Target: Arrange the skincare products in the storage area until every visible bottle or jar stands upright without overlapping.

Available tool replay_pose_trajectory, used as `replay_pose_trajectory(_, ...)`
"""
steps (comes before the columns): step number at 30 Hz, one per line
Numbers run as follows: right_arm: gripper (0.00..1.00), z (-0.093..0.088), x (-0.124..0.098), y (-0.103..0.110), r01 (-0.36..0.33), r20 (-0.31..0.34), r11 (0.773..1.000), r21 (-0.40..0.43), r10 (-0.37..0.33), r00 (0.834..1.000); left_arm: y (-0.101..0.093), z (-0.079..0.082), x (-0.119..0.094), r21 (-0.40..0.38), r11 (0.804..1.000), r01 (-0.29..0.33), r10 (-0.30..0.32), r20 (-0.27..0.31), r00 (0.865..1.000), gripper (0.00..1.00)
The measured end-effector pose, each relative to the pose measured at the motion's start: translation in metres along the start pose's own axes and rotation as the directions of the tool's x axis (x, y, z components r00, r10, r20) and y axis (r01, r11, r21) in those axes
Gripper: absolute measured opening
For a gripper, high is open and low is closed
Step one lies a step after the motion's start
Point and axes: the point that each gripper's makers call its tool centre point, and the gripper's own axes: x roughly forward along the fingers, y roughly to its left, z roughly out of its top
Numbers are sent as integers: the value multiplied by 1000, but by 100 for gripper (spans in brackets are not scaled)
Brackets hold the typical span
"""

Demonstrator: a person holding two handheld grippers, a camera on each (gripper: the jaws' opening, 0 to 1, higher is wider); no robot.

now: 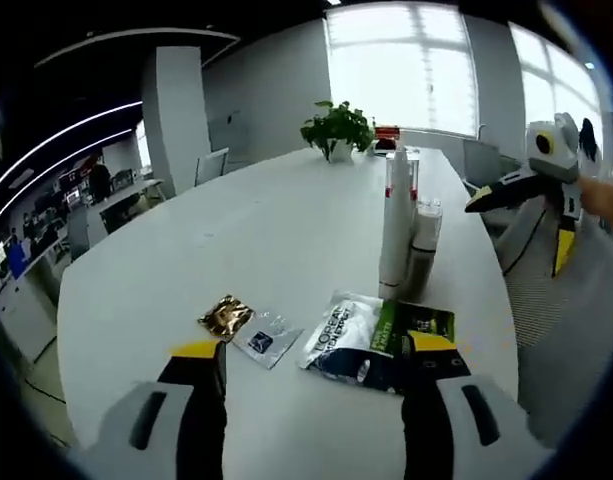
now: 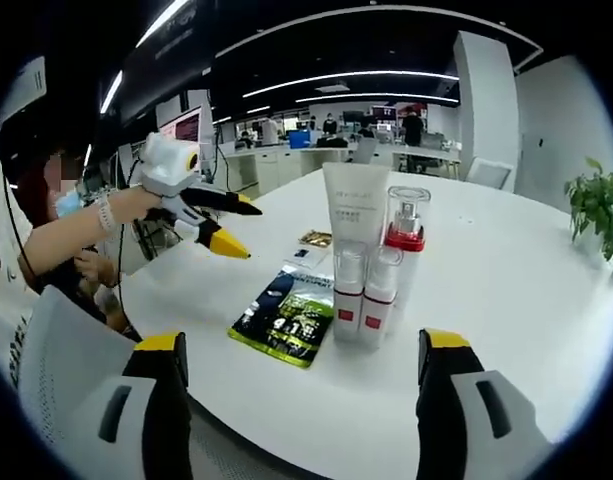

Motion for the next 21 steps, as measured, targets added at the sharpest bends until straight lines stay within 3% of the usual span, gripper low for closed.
replay_pose_trajectory(4, 94, -1, 0, -1, 15, -6, 1000, 11, -15, 1000, 7, -5, 18, 30, 999, 26, -25, -37, 999, 55)
replay_pose_trajectory(7, 93, -2, -1, 0, 30, -16, 999, 24, -30, 999, 22, -15, 35, 94, 995, 44, -36, -85, 996, 52)
replay_pose_trajectory(10, 93, -4, -4, 1, 39, -30, 999, 24, -38, 999, 27, -19, 46, 109, 992, 67, -55, -115, 992, 50)
replay_pose_trajectory(12, 93, -6, -6, -1, 47, -45, 999, 26, -45, 998, 32, -22, 57, 156, 982, 103, -82, -135, 987, 50)
replay_pose_trajectory(18, 92, -2, -11, -8, 74, -70, 997, 23, -72, 995, 35, -27, 70, 159, 970, 181, -157, -153, 976, 50)
replay_pose_trajectory(21, 92, 1, -10, -11, 81, -79, 997, 17, -80, 994, 34, -39, 77, 172, 959, 227, -191, -201, 961, 48)
